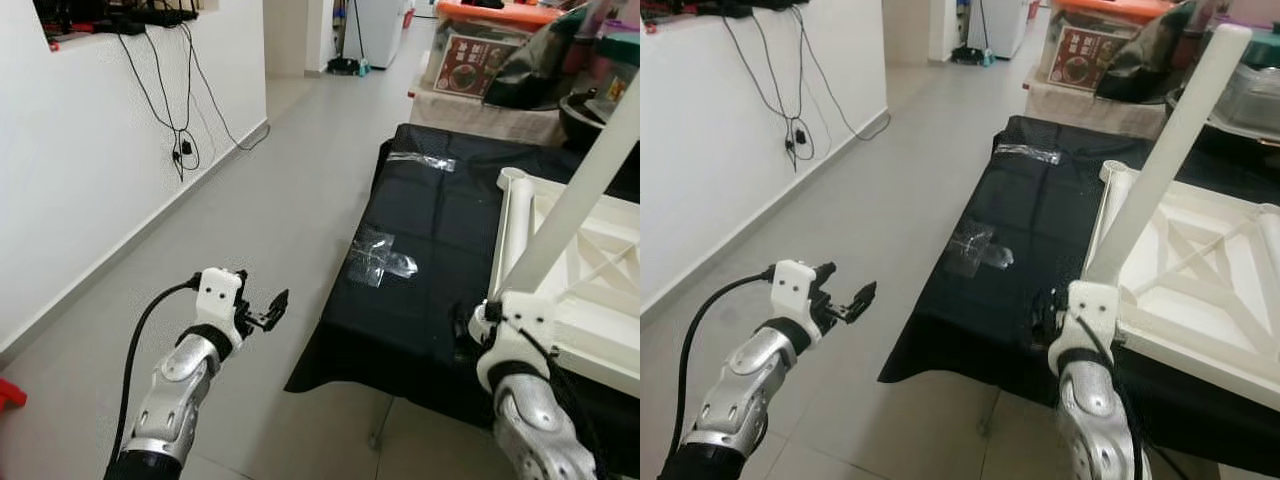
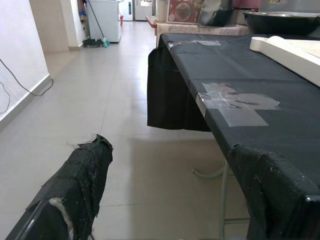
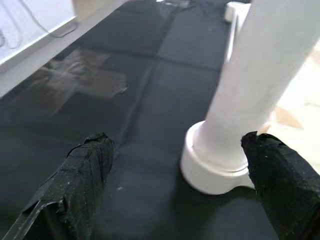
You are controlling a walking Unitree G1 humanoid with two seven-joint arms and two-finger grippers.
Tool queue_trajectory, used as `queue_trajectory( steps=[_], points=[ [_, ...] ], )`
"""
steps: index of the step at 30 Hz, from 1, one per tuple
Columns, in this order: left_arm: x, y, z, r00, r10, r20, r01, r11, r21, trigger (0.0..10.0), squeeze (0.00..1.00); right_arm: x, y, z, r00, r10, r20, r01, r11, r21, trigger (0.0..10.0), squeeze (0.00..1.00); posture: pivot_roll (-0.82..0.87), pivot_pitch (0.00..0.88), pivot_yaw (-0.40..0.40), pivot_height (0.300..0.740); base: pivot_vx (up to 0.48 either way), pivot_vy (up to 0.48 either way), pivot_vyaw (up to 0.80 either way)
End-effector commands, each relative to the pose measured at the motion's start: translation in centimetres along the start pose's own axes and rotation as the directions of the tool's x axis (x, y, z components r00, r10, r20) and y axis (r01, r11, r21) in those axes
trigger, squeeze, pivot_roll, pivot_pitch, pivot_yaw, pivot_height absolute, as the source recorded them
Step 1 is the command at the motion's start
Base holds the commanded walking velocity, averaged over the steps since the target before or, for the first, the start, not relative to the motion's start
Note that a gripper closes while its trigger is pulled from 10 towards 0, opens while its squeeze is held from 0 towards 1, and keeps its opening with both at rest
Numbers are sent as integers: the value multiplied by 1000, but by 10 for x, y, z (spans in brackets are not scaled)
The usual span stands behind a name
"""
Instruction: Building children table
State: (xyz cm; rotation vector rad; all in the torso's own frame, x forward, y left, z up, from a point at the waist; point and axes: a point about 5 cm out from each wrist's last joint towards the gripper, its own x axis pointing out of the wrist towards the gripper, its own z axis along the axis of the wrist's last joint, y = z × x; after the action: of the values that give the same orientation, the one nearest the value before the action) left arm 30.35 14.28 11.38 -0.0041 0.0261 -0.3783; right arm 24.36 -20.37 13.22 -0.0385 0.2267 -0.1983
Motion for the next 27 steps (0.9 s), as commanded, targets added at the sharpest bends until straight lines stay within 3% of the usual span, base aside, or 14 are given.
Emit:
queue_trajectory(
  steps=[1, 4, 8, 9, 10, 11, 20, 25, 27],
  points=[
    [-1, -1, -3, 1000, -4, -16, 4, 1000, 3, 10000, 0, -1, 4, 1, 999, 54, -1, -54, 999, 7, 10000, 1000, 22, 0, -61, 740, 0, 0, 0],
    [1, -3, -2, 1000, -12, -15, 12, 1000, 4, 10000, 0, 2, 15, 5, 988, 151, 21, -151, 988, 14, 10000, 1000, 25, 0, -59, 740, 0, 0, 0],
    [7, -3, 4, 1000, -11, 4, 11, 1000, 3, 10000, 0, 15, 59, 36, 938, 322, 130, -332, 941, 60, 10000, 1000, 51, 0, -70, 740, 0, 0, 0],
    [6, -3, 4, 1000, -5, 3, 5, 1000, 6, 10000, 0, 18, 70, 42, 926, 350, 145, -362, 929, 71, 10000, 616, 69, 0, -77, 740, 0, 0, 0],
    [6, -2, 3, 1000, -1, 3, 1, 1000, 5, 10000, 0, 21, 80, 48, 911, 378, 164, -395, 915, 86, 10000, 129, 71, 0, -80, 740, 0, 0, 0],
    [5, -2, 3, 1000, 2, 3, -2, 1000, 3, 10000, 0, 22, 88, 53, 899, 403, 170, -422, 902, 94, 10000, 0, 82, 0, -86, 740, 0, 0, 0],
    [3, 0, 4, 1000, 20, 10, -20, 1000, 1, 10000, 0, 38, 121, 63, 866, 463, 192, -482, 874, 65, 10000, 0, 108, 0, -95, 740, 0, 0, 0],
    [4, -2, 4, 1000, 14, 9, -15, 1000, 3, 10000, 0, 48, 127, 64, 877, 436, 202, -456, 887, 64, 10000, 0, 107, 0, -91, 740, 0, 0, 0],
    [5, -4, 4, 1000, 9, 10, -9, 1000, 5, 10000, 0, 55, 121, 67, 890, 398, 223, -421, 905, 64, 10000, 0, 104, 0, -90, 740, 0, 0, 0]
  ],
)
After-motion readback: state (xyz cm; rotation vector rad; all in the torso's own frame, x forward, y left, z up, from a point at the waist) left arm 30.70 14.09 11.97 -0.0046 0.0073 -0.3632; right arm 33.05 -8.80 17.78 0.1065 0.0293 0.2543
